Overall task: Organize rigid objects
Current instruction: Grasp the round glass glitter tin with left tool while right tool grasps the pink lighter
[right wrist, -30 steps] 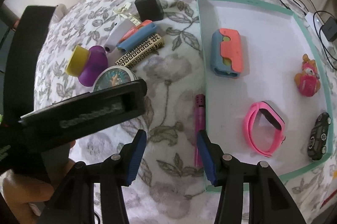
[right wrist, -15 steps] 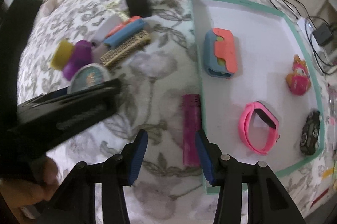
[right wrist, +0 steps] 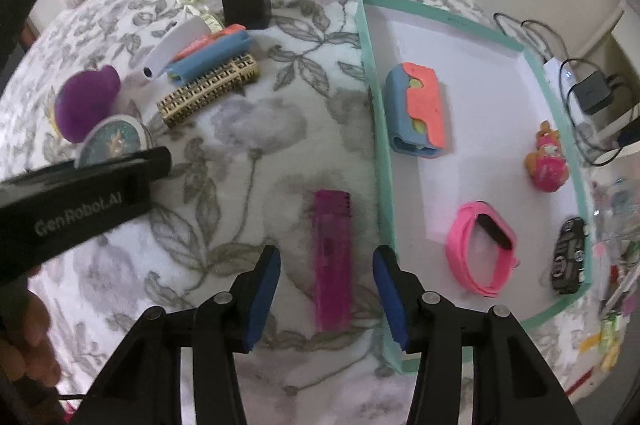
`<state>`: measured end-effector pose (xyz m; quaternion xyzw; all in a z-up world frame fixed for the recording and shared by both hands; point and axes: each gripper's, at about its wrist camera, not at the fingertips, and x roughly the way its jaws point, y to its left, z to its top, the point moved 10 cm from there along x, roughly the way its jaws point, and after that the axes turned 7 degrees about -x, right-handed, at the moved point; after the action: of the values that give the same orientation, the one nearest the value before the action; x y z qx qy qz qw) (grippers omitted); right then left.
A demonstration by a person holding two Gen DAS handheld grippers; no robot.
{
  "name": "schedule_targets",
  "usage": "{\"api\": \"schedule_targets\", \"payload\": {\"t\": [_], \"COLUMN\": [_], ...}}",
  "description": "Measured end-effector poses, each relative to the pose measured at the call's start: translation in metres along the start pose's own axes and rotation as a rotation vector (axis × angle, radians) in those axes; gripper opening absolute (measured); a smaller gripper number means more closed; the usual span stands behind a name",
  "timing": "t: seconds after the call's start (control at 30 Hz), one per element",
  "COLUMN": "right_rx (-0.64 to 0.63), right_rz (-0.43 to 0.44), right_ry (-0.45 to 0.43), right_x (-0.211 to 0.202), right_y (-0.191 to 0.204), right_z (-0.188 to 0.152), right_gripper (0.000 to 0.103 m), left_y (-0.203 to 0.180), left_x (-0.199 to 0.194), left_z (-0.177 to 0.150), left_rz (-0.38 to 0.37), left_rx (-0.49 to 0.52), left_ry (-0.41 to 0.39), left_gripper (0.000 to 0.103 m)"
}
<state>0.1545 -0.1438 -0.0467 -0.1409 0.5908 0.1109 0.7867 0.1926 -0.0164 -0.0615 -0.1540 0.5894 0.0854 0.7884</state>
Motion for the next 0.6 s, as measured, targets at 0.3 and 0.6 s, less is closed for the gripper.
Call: {"api": "schedule_targets", "payload": {"t": [0.3, 0.6], "right_rx": [0.044, 0.023], "right_rz": [0.123, 0.099], "right_ry": [0.037, 0.027], "right_x": [0.018, 0.017], "right_y": [0.007, 0.010], "right_z": [-0.008, -0.007], "right_gripper": [0.054, 0.022], "left_y": [0.001, 0.003], "left_x": [-0.001, 0.000], "left_z": [0.000, 0.001], "left_rz": [-0.006, -0.004], "left_rx": [-0.008, -0.009], "left_ry": [0.002, -0.003], "left_gripper": [0.074, 0.074]}}
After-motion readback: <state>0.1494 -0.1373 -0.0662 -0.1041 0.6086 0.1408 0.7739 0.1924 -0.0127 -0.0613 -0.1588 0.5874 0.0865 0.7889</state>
